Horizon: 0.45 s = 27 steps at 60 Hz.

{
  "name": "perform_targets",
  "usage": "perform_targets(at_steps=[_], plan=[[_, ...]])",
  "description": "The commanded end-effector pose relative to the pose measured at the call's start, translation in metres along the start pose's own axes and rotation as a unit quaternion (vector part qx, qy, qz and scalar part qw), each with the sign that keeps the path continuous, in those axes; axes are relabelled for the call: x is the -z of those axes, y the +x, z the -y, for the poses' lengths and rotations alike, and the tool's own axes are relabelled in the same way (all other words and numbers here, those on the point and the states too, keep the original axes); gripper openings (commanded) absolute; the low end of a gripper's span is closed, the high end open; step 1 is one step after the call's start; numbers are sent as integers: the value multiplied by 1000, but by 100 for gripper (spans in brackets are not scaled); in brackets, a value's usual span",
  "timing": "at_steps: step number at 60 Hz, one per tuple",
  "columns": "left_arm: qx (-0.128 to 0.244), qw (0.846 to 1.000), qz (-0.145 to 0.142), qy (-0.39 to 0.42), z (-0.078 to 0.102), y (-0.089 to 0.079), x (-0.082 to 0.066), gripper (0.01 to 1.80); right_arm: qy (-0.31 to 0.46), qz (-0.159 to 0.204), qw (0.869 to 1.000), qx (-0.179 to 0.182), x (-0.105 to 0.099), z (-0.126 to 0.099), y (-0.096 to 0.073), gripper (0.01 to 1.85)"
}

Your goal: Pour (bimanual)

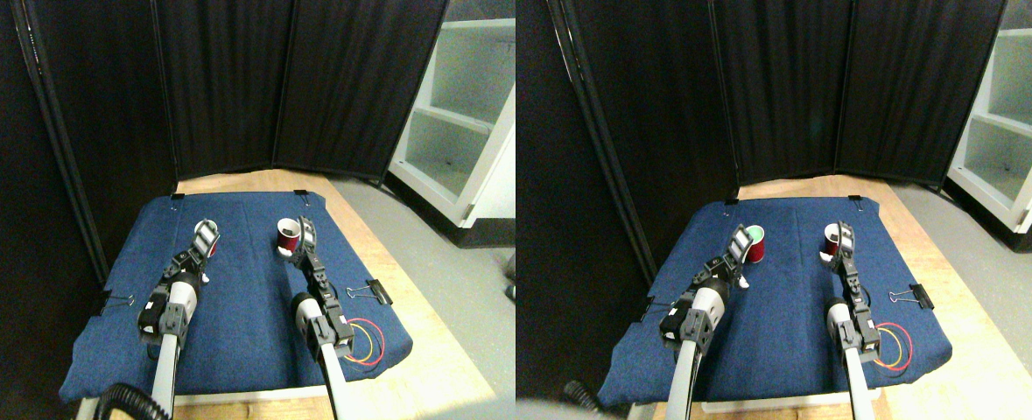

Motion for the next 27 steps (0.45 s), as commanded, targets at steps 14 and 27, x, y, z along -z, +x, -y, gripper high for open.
perform_targets(at_steps=[14,27], plan=[[39,996,48,60,-1,1,-7,127,-98,45,993,-40,-11,-17,-15,61],[60,993,98,34,1,7,-7,91,-86,49,994,-47,-14,-18,-20,59]])
